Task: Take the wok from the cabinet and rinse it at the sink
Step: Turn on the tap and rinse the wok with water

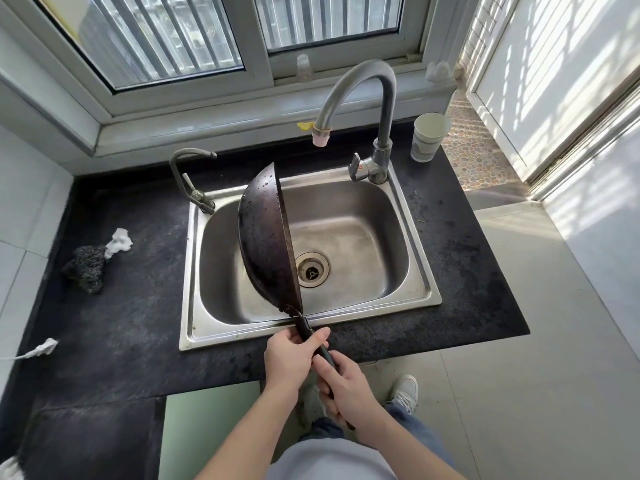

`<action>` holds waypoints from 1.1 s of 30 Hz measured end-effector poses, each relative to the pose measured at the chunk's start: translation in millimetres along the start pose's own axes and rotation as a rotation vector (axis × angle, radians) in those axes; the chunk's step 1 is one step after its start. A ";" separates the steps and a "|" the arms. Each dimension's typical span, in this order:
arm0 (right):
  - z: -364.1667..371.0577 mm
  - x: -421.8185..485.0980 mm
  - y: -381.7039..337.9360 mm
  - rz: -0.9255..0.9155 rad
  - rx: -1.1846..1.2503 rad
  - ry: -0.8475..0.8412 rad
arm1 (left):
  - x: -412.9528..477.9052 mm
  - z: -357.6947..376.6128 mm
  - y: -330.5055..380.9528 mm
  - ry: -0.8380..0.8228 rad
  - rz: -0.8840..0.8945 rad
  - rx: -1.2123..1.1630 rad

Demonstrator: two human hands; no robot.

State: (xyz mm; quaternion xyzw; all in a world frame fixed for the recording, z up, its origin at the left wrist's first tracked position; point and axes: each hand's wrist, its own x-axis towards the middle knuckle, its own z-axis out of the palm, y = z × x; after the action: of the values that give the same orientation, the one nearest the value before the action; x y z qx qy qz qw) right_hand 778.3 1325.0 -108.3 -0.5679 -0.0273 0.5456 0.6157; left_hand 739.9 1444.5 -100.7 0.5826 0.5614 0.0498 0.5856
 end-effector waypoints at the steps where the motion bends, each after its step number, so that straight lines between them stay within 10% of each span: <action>1: 0.0 0.3 -0.1 0.001 -0.001 0.001 | 0.7 0.3 -0.5 -0.001 0.002 -0.003; 25: 4.4 -7.0 17.0 -0.176 -0.822 0.482 | 14.6 14.0 -27.7 -0.332 -0.179 -0.431; 33: 13.8 -9.0 15.1 -0.103 -0.724 0.475 | 23.4 9.1 -24.2 -0.434 -0.250 -0.429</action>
State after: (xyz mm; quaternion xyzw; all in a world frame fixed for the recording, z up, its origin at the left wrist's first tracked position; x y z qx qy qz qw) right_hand 756.0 1324.3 -109.1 -0.8549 -0.1026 0.3235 0.3923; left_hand 740.6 1447.9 -135.4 0.3696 0.4675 -0.0308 0.8024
